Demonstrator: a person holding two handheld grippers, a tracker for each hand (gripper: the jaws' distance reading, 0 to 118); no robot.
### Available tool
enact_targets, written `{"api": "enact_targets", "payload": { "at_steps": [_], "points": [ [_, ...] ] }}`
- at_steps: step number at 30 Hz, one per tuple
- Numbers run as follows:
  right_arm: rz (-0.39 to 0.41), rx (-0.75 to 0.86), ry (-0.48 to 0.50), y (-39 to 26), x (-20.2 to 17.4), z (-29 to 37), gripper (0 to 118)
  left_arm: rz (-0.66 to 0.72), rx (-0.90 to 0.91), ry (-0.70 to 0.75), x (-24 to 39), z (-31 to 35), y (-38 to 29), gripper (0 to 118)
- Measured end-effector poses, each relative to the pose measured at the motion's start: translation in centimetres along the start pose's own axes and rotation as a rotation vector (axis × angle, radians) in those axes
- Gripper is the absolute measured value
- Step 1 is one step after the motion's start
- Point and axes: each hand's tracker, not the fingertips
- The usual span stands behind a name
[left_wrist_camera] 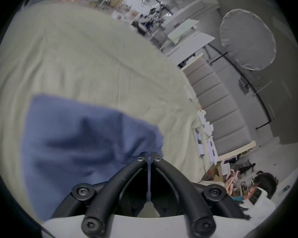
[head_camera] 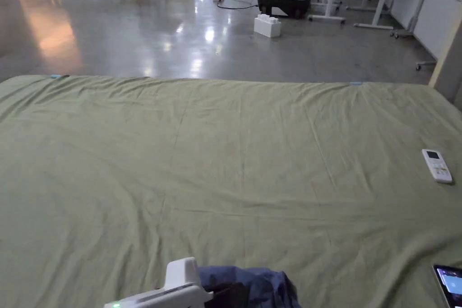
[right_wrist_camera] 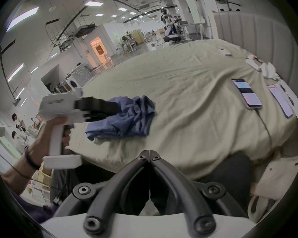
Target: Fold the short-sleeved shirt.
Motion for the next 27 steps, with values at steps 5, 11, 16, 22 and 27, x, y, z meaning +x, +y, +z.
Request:
{"api": "enact_targets", "payload": {
  "at_steps": [5, 11, 16, 22, 27],
  "points": [
    [0.074, -0.026, 0.092, 4.9, -2.8, -7.2, 0, 0.058, 0.095, 0.031, -2.7, 8.8, -0.1, 3],
    [0.163, -0.203, -0.075, 6.4, -3.3, -15.9, 0, 0.115, 0.126, 0.079, -7.3, 13.0, -2.2, 3],
    [0.048, -0.233, -0.050, 5.8, -1.2, -16.5, 0, 0.221, 0.114, 0.015, -10.3, 12.1, -2.6, 53],
    [0.098, -0.282, -0.057, 6.5, -1.5, -17.2, 0, 0.316, 0.040, -0.118, -13.4, 6.9, -0.9, 89],
    [0.069, -0.272, -0.045, 6.3, -1.1, -17.0, 0, 0.296, -0.065, -0.159, -15.4, 1.5, 0.5, 89]
  ]
}}
